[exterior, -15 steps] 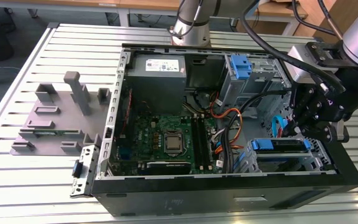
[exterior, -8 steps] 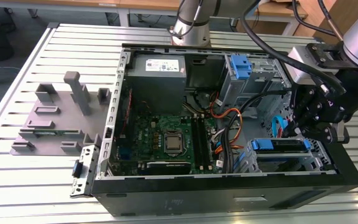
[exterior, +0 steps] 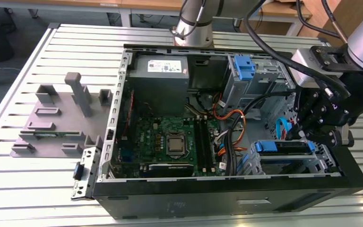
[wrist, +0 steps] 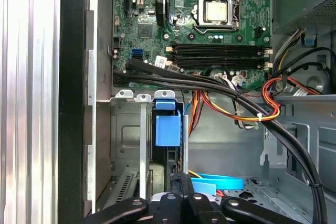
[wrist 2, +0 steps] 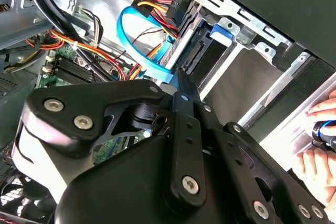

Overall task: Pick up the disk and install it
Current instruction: 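Insert the first disk wire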

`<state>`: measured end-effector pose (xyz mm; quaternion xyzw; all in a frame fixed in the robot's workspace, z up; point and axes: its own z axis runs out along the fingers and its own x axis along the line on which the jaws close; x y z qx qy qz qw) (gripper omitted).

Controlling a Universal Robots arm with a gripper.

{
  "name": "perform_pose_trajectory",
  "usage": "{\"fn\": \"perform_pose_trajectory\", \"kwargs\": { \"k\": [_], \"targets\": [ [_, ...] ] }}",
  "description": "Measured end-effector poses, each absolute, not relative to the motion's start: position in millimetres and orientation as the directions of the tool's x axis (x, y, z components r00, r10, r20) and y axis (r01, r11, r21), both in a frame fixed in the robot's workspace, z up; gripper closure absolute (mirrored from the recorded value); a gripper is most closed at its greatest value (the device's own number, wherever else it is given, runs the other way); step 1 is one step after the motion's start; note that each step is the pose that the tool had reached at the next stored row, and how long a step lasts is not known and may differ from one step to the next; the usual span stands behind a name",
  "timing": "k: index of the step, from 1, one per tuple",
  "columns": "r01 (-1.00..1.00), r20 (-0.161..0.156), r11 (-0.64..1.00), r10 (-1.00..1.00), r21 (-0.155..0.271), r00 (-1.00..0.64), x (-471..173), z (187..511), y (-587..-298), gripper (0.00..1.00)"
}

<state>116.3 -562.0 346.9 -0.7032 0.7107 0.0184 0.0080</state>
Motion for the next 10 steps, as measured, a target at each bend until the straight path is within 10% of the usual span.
{"fn": "perform_pose_trajectory", "kwargs": {
  "k": [10],
  "targets": [
    [-1.0,-0.038,0.01,-0.999,0.015,-0.011,116.5,345.5,-565.4,0.89]
  ]
}}
